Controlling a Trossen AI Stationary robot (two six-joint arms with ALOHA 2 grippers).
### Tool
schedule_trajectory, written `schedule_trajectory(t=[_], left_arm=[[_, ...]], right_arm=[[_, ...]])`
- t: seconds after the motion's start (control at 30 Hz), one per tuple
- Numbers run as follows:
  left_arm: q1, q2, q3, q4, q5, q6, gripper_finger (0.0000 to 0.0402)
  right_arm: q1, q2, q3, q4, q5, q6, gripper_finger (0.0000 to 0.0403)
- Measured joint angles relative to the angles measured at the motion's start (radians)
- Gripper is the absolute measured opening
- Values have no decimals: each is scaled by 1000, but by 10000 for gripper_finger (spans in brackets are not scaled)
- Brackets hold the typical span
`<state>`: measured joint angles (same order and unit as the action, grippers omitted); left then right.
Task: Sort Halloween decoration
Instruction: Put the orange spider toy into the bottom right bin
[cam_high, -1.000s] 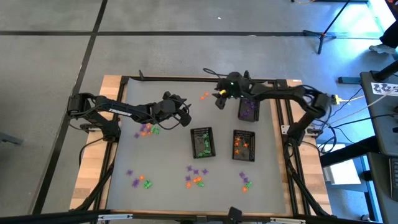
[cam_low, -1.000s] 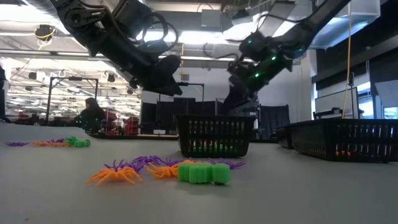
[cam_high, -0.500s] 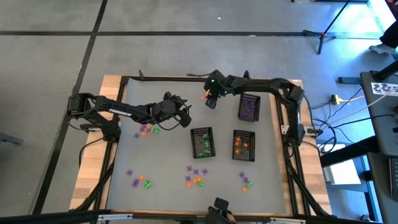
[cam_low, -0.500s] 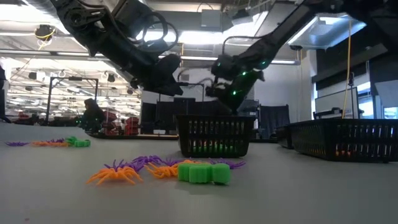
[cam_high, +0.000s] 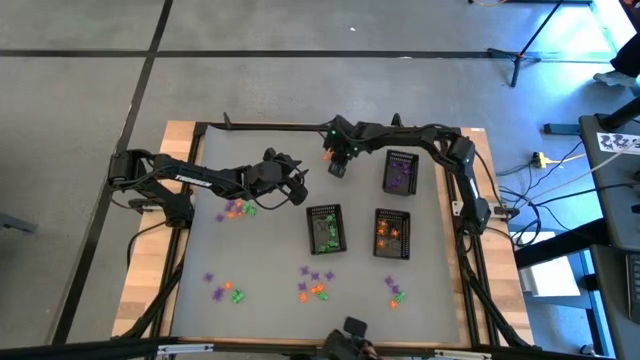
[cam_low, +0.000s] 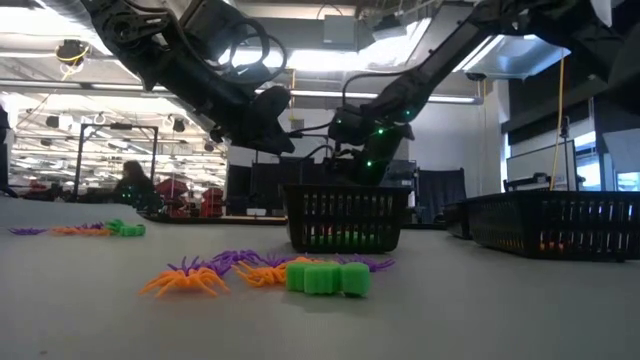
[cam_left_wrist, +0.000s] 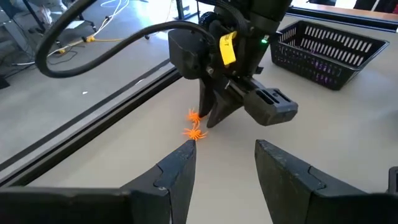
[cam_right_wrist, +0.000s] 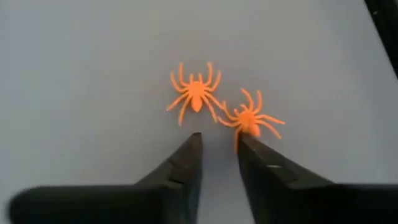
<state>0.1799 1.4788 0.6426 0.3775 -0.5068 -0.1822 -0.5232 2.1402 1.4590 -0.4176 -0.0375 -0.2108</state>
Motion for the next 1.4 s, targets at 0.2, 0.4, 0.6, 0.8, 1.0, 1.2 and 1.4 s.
schedule_trajectory(t=[0.2, 0.4, 0.6, 0.8, 1.0, 1.2, 1.4], left_arm=[[0, 0, 0, 0, 0, 0, 157], [0, 0, 0, -6, 0, 0, 157], [0, 0, 1, -24, 0, -2, 157], [0, 0, 1, -31, 0, -10, 157], [0, 0, 1, -36, 1, -15, 157], [0, 0, 1, -54, 2, -21, 157], [0, 0, 1, -52, 2, -25, 157]], right_arm=[[0, -13, -2, -49, 0, -7, 8], [8, -33, -4, -108, -1, -7, 3], [44, -80, -8, -159, -5, -6, 2], [93, -188, -8, -248, 26, -6, 1], [138, -339, -44, -347, 7, -5, 1], [153, -562, -214, -319, -108, 31, 0], [186, -811, -481, -251, -137, 143, 0]])
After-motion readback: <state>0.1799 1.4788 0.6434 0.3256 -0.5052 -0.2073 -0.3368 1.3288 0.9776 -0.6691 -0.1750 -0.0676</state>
